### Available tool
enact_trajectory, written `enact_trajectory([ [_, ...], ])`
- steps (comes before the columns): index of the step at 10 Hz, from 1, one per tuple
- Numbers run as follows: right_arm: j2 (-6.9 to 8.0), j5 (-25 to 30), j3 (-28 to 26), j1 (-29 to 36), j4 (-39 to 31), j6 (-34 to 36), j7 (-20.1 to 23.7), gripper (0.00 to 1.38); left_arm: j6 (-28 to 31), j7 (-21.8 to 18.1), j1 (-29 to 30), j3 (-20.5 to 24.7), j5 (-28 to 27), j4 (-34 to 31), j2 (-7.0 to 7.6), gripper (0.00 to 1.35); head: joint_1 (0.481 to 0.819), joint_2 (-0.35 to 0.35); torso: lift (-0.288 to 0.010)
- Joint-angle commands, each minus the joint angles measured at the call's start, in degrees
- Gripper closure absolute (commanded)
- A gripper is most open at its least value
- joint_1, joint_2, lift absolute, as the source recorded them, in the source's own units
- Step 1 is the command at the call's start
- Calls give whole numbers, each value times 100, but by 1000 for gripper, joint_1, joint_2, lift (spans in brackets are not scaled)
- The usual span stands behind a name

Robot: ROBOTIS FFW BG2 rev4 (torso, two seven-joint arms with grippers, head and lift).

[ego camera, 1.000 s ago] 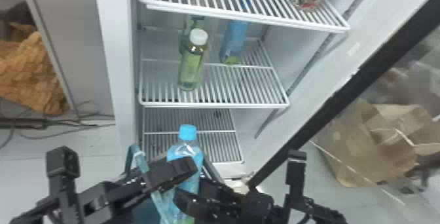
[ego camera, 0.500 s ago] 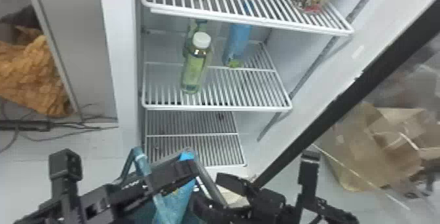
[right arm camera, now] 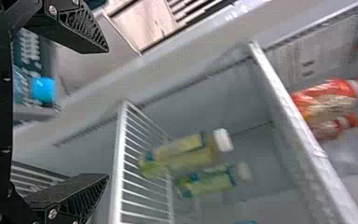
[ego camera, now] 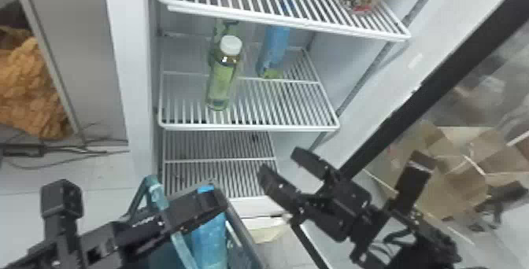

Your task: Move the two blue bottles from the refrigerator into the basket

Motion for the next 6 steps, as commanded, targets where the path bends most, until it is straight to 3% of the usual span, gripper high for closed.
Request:
enact_trajectory([
  [1,13,30,-23,-189,218,-385,-16,121,4,-1,4,0,11,0,0,1197,695,-350,-216],
  [6,180,224,-12,-920,1147,-1637,-517,116,4,-1,4,0,22,0,0,1197,695,-350,-216],
])
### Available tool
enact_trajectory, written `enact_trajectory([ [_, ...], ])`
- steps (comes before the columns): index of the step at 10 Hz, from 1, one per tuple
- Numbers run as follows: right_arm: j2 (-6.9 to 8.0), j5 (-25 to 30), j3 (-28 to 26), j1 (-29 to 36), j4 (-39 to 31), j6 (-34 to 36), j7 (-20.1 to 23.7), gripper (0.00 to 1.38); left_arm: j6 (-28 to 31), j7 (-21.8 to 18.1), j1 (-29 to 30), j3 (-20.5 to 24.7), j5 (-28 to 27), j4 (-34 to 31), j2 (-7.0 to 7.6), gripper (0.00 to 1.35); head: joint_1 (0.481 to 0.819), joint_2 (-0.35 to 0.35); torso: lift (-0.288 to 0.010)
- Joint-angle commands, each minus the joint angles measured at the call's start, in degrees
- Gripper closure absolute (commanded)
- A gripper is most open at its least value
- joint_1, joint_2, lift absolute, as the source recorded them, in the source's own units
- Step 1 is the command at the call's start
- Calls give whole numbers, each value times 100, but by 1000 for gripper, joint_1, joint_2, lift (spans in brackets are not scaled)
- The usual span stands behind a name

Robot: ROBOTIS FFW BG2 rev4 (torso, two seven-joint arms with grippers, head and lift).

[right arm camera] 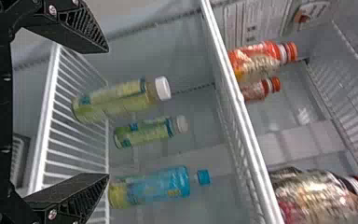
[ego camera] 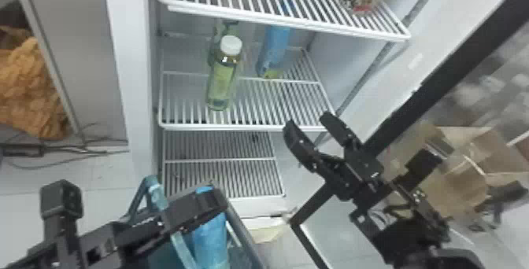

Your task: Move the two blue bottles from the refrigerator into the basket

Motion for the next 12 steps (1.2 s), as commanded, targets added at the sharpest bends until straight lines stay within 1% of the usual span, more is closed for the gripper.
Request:
enact_trajectory([
  [1,19,98,-1,-253,288,-271,-110,116,-11,0,-6,0,0,-1,-2,1197,695,-350,-216],
  [4,19,280,-12,-787,850,-496,-357,121,4,0,8,0,-12,13,-2,1197,695,-350,-216],
  [6,72,360,68,-1209,1230,-538,-550,121,4,0,8,0,-12,13,-2,1197,695,-350,-216],
  [8,72,463,228,-1603,1638,-567,-708,122,4,0,8,0,-12,13,-2,1197,695,-350,-216],
  [11,11,486,605,-2236,2214,-637,-981,121,18,0,-6,0,-23,13,-2,1197,695,-350,-216],
  [12,11,497,708,-2390,2383,-665,-1095,122,18,0,-6,0,-34,13,-2,1197,695,-350,-216],
])
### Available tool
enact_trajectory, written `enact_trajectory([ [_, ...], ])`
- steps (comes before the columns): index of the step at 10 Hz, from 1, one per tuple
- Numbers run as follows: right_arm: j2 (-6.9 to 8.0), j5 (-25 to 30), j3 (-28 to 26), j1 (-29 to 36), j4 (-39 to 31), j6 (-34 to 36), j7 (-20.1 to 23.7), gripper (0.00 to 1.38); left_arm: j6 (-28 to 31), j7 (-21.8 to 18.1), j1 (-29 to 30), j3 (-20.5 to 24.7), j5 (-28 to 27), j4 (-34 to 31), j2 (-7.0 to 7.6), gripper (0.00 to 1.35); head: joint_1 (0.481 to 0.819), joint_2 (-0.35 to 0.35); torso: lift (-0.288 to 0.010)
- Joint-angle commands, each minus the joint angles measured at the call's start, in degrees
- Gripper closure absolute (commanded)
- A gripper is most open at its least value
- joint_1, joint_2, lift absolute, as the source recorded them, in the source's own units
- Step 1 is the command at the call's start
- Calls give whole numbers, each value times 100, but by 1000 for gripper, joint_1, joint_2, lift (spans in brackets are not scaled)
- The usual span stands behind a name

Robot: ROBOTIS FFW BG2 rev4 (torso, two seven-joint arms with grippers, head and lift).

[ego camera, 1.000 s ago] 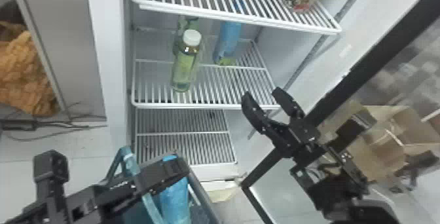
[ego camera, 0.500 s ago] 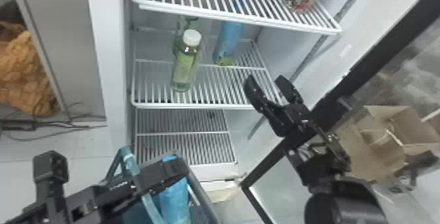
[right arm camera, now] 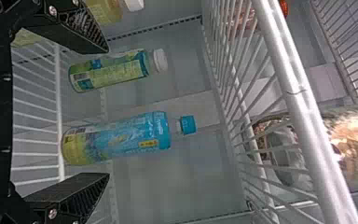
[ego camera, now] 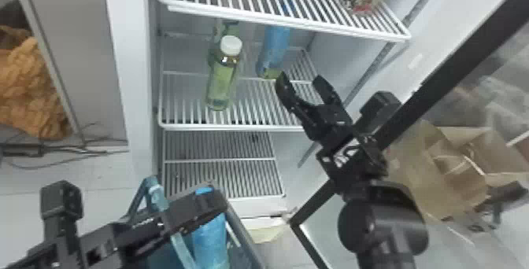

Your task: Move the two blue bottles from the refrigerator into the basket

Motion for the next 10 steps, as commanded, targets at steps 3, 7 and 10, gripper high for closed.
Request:
enact_trajectory([
  [3,-2,140,252,-575,592,-28,-355,122,42,0,-2,0,-31,14,0,1197,695,-350,-216],
  [7,-37,334,298,-1278,1309,85,-530,117,84,8,-2,12,-66,14,9,1197,695,-350,-216],
  [10,-81,551,503,-1883,1998,71,-610,114,98,8,-16,12,-66,14,18,1197,695,-350,-216],
])
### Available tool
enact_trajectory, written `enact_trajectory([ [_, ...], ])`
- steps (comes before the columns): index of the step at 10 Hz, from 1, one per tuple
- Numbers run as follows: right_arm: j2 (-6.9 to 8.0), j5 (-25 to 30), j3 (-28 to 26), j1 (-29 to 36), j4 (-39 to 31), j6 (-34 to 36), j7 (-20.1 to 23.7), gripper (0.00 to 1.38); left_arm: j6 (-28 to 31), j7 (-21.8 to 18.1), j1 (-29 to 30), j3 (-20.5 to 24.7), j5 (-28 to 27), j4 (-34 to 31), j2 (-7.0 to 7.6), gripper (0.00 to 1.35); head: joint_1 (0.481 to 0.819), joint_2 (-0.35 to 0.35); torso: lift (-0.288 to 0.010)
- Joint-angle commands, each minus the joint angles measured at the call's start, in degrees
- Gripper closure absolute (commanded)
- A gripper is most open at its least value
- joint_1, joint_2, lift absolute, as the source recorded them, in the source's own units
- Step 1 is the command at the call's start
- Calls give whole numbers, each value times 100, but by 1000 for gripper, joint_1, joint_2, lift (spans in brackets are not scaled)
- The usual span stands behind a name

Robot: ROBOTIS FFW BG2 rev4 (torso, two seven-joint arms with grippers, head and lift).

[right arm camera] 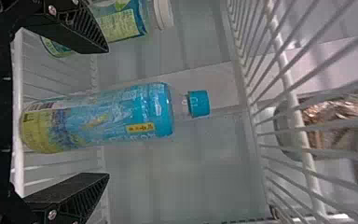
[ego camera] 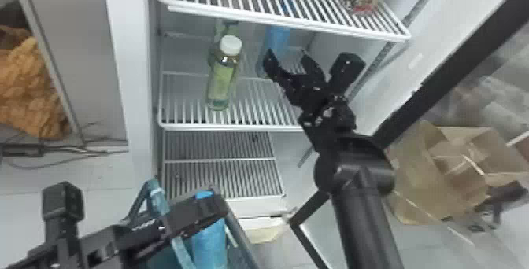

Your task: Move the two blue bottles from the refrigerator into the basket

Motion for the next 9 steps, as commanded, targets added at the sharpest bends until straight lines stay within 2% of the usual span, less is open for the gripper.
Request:
enact_trajectory([
  [1,-11,87,114,-272,353,0,-58,114,1,0,-1,0,11,0,1,1197,695,-350,-216],
  [9,-73,464,525,-1312,1632,154,-463,107,1,0,13,0,23,0,10,1197,695,-325,-216],
])
